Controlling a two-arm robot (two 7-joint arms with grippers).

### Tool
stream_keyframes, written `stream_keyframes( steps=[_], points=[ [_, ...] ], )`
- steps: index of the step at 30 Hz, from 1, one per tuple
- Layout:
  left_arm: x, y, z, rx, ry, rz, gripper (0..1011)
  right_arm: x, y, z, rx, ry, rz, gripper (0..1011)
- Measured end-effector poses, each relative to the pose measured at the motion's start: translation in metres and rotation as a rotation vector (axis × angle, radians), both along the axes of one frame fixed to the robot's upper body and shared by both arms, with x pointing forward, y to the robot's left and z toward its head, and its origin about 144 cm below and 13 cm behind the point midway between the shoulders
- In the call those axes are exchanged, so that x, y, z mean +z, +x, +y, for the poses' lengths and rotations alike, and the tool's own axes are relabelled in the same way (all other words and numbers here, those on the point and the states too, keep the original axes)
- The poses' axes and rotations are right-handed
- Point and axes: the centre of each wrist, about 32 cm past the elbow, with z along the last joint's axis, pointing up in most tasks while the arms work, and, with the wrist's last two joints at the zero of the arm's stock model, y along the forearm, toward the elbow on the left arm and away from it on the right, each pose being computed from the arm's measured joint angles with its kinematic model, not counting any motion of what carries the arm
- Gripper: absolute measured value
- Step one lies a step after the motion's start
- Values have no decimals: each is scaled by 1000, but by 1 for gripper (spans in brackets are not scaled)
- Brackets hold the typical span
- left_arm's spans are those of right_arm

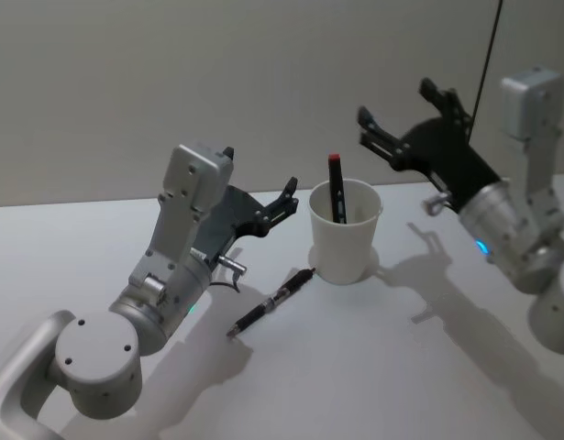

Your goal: Place the pen into the pen holder.

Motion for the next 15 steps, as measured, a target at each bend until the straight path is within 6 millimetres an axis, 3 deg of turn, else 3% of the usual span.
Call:
stream_keyframes(
  steps=[15],
  points=[
    [0,0,0,0,0,0,1001,-11,-30,-39,-46,-67,150,1001]
  ],
)
